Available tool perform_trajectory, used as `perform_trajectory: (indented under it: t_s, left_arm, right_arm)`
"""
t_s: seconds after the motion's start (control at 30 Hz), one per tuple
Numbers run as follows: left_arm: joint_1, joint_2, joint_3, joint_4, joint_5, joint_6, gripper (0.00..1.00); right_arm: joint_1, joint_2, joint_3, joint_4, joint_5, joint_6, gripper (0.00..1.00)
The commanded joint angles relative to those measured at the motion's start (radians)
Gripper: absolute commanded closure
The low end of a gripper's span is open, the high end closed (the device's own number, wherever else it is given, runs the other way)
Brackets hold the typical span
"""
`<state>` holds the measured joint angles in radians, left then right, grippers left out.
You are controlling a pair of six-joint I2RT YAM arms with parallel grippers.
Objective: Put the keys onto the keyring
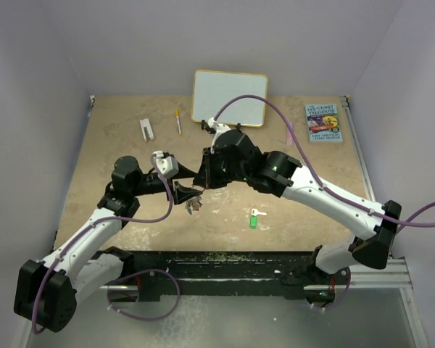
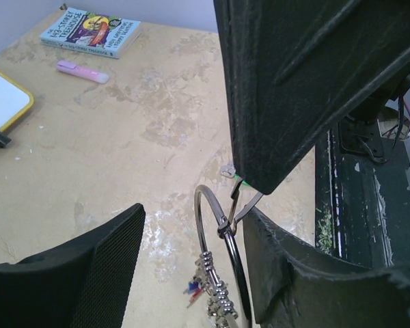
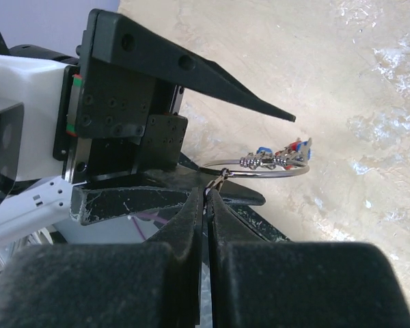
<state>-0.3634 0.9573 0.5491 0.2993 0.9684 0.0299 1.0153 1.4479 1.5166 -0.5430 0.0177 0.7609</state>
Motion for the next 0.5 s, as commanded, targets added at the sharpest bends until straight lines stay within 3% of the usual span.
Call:
perform_trajectory:
  t_s: [0.0,0.47]
  left_arm:
    - [-0.006,-0.015,0.0,0.069,0.038,0.002,0.4]
    - [-0.006,-0.024,-0.016,0.105,0.05,-0.028,0.56]
  right_arm:
    - [0.006,-0.004,0.04,0.029,0.026,0.017,1.0]
    - [0.006,-0.014,0.026,0.056,0.022,0.026,1.0]
